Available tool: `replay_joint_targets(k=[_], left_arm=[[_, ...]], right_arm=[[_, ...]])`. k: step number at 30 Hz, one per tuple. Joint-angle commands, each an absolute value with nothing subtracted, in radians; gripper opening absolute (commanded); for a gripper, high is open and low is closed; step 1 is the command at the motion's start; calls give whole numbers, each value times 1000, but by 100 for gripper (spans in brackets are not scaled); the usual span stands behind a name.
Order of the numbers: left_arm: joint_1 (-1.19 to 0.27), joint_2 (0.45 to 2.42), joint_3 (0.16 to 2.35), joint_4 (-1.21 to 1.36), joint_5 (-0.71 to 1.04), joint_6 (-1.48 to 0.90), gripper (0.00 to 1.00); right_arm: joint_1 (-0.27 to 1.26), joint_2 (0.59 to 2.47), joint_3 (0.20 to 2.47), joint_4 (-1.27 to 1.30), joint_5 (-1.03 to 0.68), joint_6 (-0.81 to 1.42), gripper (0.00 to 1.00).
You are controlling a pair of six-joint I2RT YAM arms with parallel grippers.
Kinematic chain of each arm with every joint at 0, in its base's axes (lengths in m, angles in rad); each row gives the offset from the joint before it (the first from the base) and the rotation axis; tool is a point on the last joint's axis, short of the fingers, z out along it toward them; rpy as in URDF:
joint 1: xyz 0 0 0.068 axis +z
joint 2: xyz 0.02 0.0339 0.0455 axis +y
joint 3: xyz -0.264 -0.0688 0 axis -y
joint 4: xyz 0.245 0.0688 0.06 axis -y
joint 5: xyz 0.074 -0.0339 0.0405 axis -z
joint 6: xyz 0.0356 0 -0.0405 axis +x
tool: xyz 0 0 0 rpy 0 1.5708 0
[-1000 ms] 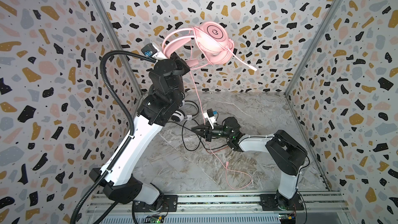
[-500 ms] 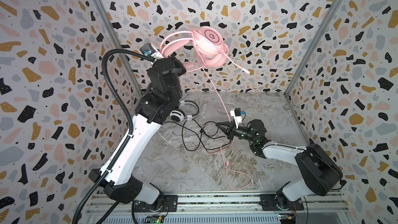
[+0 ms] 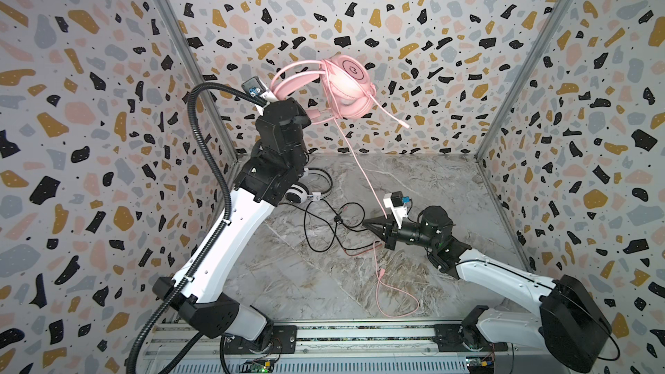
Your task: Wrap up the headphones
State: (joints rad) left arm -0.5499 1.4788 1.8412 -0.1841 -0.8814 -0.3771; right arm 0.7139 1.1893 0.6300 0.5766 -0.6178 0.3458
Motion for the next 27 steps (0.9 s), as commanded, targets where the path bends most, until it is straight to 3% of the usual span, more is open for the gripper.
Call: replay_joint_targets(k=[1,7,11,17,27], left_arm=[[-548,1497,1729,41,-1040,-276,0],[-631,1511,1421,210,-1144,-4,0],[-686,1508,1297,274,-1171,281,0],[-733,1493,1327,-66,-942,502,0],[-750,1447,1447,-495,-534,508,0]], right_arm=[[763,1119,701,320,-528,224,0],[763,1033,825,53,-312,87,0],[691,1004,855,19,-311,104,0],[598,1009,894,3,-322,117,1],[455,1019,878,37,-387,159,1]])
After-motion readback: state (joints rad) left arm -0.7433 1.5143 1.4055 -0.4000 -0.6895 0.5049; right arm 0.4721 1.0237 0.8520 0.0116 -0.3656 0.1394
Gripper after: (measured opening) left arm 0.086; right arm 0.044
